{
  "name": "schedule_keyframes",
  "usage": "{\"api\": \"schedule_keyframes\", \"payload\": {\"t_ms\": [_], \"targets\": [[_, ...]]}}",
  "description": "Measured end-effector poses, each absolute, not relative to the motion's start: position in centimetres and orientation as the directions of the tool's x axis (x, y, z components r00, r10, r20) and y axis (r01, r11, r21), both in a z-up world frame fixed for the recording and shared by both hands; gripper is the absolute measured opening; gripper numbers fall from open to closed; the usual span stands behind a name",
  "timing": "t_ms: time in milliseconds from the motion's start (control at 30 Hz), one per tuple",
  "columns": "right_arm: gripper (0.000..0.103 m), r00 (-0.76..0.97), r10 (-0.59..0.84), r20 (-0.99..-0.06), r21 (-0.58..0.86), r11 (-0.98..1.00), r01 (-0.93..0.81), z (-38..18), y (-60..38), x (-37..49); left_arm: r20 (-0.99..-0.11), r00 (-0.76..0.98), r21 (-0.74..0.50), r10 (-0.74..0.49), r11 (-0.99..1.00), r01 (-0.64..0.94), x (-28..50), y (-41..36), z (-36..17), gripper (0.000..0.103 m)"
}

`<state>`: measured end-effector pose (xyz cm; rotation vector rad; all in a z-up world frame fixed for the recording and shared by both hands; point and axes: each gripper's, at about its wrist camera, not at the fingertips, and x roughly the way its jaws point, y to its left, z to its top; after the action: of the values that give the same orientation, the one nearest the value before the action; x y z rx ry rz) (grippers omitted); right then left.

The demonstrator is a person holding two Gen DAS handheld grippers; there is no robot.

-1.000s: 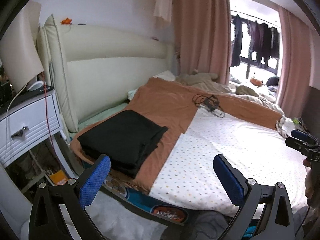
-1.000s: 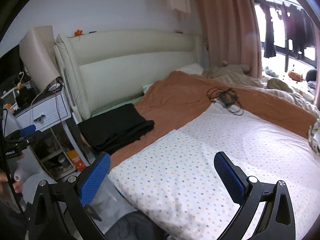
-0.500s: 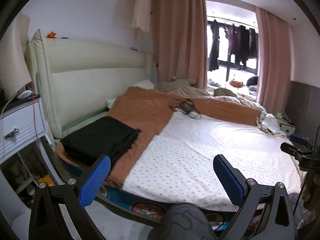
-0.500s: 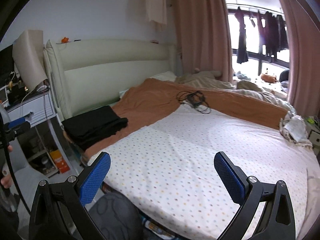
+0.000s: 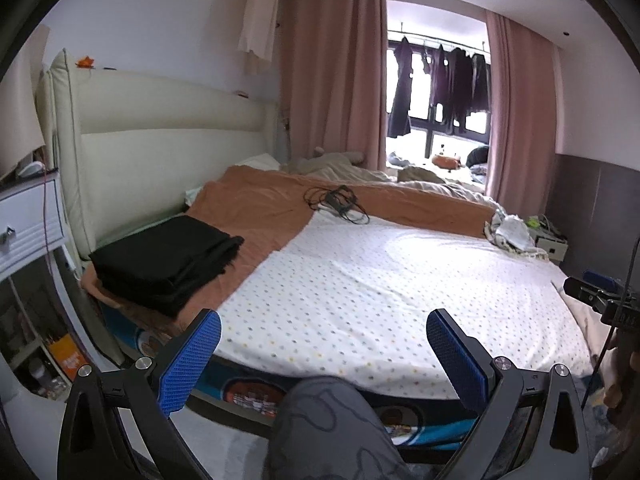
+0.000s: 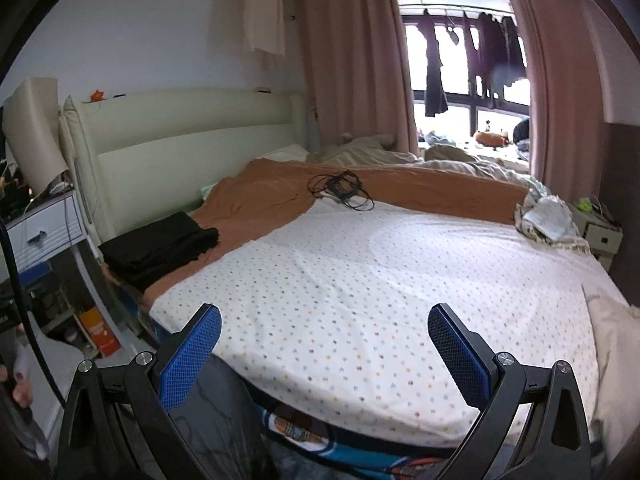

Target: Fold large clothes

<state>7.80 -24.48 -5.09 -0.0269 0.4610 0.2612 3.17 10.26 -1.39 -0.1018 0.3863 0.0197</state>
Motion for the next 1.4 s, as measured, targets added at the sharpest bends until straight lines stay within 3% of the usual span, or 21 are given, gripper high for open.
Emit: {"api": "schedule_keyframes", "payload": {"t_ms": [733,1400], "targets": [[0.103,0.875,0.190,-0.446,0.125,0.981,-0.150,-8.8,-28.6,1.9,-0.347,0.937,-0.058,-0.042,0.998,0.024,-0.3,8.1,-3.1,0.103],[0.103,0.887,0.179,-0.425,0.093,0.984,-0.154,-8.7,-26.9,1.7,-0.344,0.938,-0.054,-0.025,0.999,0.007,-0.5,8.6,-3.0,0.103]]}}
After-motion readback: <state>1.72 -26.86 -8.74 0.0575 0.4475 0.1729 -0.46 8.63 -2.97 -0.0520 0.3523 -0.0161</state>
